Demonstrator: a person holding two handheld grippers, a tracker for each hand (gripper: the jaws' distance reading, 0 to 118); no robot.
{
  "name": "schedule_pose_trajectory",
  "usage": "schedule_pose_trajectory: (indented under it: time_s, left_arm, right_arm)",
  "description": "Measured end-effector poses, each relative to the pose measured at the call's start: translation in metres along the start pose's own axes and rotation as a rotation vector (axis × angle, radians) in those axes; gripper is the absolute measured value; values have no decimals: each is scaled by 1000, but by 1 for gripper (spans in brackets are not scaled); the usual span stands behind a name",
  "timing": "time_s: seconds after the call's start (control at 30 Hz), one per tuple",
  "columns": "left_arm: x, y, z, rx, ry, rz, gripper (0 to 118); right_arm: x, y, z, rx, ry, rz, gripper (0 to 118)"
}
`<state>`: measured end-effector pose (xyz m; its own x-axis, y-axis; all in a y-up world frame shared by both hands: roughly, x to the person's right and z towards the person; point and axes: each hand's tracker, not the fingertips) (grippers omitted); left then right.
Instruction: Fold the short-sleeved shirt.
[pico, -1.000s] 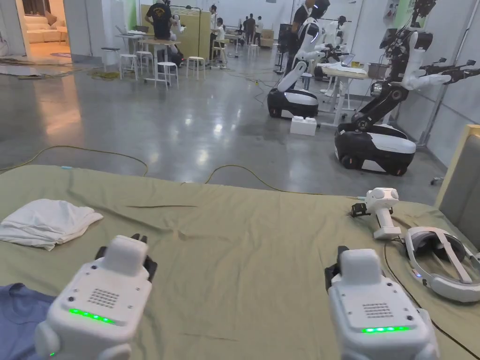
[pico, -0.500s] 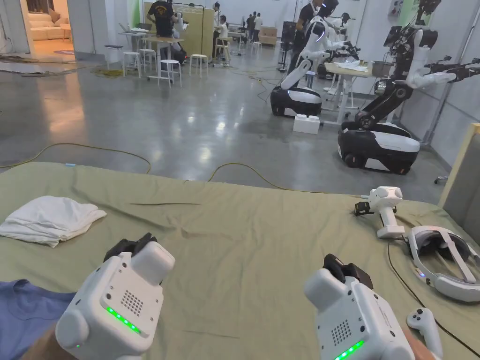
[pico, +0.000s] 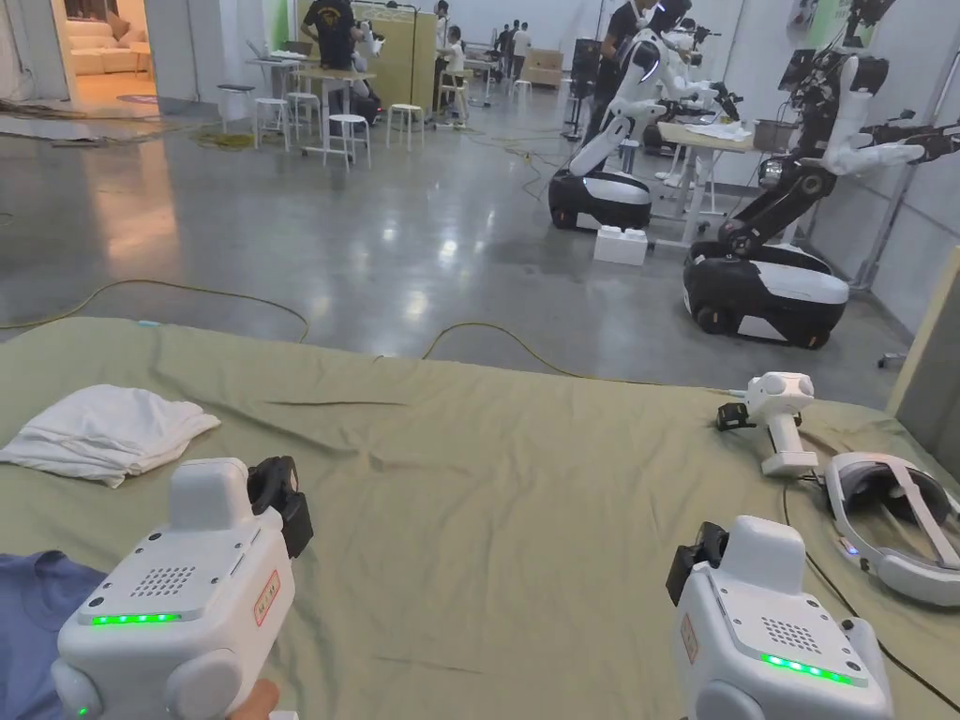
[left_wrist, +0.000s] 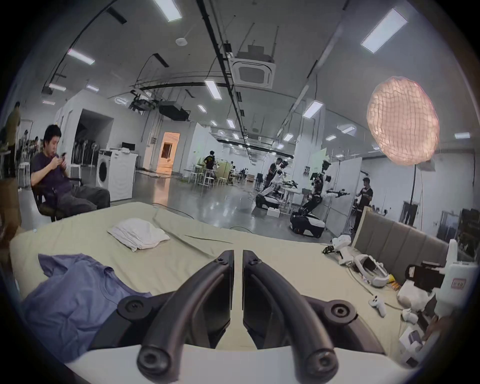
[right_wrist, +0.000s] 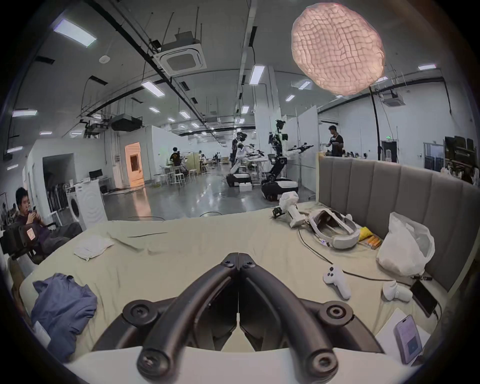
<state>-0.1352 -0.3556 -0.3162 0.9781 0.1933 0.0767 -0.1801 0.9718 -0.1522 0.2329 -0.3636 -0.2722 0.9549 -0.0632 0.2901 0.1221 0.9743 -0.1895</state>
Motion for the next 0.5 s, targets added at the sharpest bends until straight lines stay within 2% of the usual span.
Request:
schedule_pose_trajectory:
  time_s: [0.07,0.23,0.37,0.5]
  left_arm:
    - [-1,4,7,-27,-2,-39,8]
    - [-39,4,20,-186,23,-124,8]
    - [-95,4,36,-322,84,-55,8]
    - [-178,-1,42,-419,198,3,8]
  right_arm:
    - [-3,2,1,-4,4,45,0]
    - [-11,1,1,-45,47,73,0]
    - [-20,-10,-1,-59,59,123,0]
    - [-28,-17,-5,-84,82,133,0]
